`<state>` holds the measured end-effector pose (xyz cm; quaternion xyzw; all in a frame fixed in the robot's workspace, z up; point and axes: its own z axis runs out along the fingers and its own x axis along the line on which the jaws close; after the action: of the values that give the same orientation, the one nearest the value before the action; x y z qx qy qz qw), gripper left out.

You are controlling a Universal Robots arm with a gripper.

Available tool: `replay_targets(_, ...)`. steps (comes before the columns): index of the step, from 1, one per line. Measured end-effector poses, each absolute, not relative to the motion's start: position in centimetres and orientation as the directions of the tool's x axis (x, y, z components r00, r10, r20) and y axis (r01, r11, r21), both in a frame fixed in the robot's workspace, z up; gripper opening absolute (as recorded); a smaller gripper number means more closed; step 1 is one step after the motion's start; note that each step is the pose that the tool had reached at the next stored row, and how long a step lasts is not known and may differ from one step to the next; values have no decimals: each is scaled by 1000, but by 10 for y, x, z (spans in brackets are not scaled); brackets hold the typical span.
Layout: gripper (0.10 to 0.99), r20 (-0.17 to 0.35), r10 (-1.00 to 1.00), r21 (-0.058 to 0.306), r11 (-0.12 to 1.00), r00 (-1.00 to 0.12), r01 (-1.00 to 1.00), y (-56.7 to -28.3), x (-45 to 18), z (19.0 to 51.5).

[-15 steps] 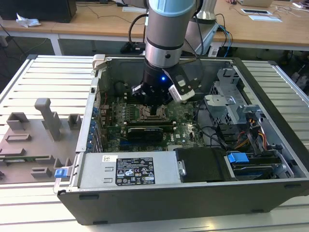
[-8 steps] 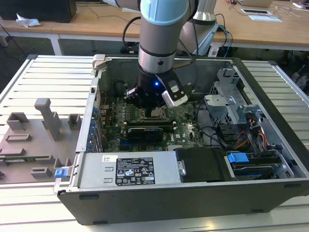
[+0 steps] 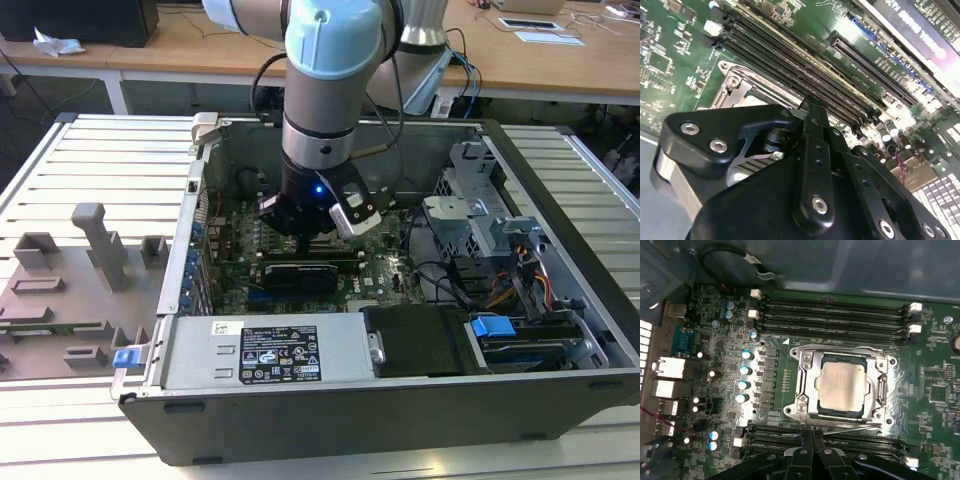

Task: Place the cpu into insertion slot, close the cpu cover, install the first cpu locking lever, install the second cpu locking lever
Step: 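Install the second cpu locking lever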

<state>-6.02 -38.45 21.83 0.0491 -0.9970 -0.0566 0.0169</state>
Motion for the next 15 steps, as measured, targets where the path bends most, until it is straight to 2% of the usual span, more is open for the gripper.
replay_targets(2, 106, 28, -102, 119, 988, -994, -98, -385, -67, 213)
replay_targets(6, 106, 24, -109, 156, 982, -994, -104, -385, -81, 210)
replay_targets(15, 106, 20, -122, 189, 975, -992, -116, -382, -86, 201)
